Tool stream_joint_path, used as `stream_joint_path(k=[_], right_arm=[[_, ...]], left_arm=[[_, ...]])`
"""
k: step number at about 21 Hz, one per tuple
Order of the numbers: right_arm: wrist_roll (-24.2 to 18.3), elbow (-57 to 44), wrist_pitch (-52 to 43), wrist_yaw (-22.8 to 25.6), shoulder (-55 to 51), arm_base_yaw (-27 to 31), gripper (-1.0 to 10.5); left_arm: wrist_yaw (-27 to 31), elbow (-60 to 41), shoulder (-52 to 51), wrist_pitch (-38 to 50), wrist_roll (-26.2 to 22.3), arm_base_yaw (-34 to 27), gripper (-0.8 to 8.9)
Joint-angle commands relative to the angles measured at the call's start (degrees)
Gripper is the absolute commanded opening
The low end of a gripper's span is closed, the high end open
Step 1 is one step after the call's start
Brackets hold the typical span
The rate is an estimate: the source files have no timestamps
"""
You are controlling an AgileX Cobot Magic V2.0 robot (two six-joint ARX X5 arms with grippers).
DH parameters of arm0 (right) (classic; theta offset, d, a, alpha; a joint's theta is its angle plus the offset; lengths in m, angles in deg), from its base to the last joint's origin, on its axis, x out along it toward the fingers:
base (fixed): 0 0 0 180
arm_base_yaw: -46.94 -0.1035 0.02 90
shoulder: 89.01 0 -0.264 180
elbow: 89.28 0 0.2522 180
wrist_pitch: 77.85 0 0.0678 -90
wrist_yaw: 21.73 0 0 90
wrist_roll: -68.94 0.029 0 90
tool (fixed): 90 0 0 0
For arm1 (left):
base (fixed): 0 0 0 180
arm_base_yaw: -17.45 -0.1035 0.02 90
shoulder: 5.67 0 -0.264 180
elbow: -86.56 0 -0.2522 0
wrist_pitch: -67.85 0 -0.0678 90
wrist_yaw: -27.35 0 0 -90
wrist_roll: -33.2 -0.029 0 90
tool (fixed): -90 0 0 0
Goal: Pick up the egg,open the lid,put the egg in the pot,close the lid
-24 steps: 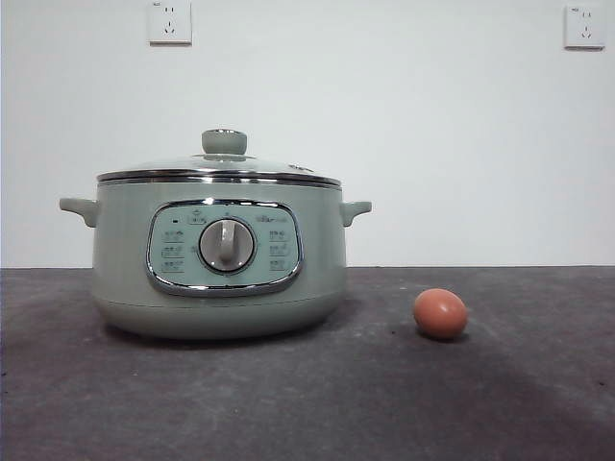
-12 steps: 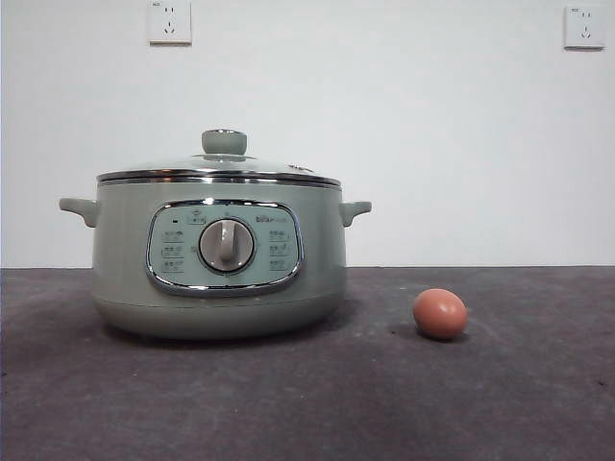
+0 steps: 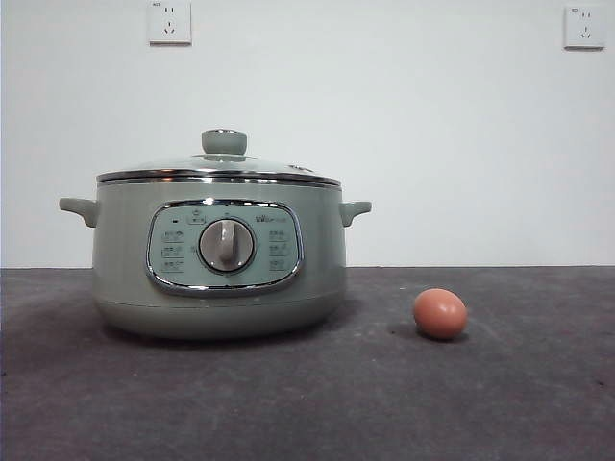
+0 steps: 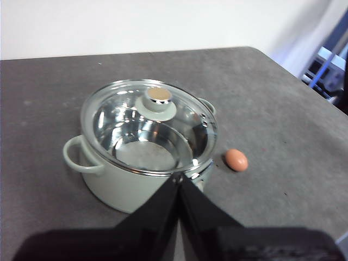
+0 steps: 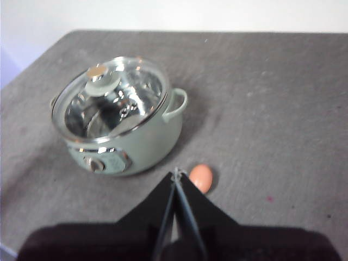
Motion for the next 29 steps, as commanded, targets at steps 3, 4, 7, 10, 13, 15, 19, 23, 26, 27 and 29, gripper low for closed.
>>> stream_joint_path(k=[3,4,7,10,13,15,19,23,26,27,29], right_arm=[[-2.54,0.22,1.14,-0.28,0.63,0.0,0.0],[-3.21,0.22,1.29,-0.28,0.63,0.0,0.0],[-4.48,0.22,1.33,-0.28,0.63,0.0,0.9],[-4.48,0.24,1.36,-0.31,0.63,0.0,3.3],[-4.31,0.24,1.36,-0.28,0.63,0.0,5.6],[-4.31,0.24,1.33,-0.28,1.03,0.0,5.7],[-4.28,0.24,1.44,-0.31,2.25,0.0,5.7],[-3.85,0.24,1.42,-0.37,4.11,-0.04,5.7],[-3.8,0.24,1.49,-0.52,5.68,-0.04,5.7],[-3.78,0.24,1.53,-0.52,6.21,-0.04,5.7],[-3.02,0.24,1.62,-0.52,6.99,-0.04,5.7]], left_arm=[[-0.57,0.2,1.14,0.0,-1.42,-0.17,0.03],[-0.66,0.2,1.31,-0.04,-1.01,-0.17,0.13],[-0.66,0.2,1.92,-0.15,-0.07,-0.17,2.33],[-0.66,0.2,2.47,-0.13,-0.07,-0.15,5.34],[-2.01,0.26,2.97,0.42,-0.11,0.09,5.48],[-2.49,0.85,3.91,0.85,-0.15,0.35,5.48],[-2.38,4.15,9.6,1.86,-0.2,1.77,5.48],[-2.08,9.68,18.75,2.38,-1.77,4.87,5.48],[0.94,14.08,26.58,5.16,-2.14,9.03,5.34],[2.43,15.63,29.29,5.95,-2.21,10.67,5.34],[5.66,18.64,34.86,7.17,-3.91,13.97,5.34]])
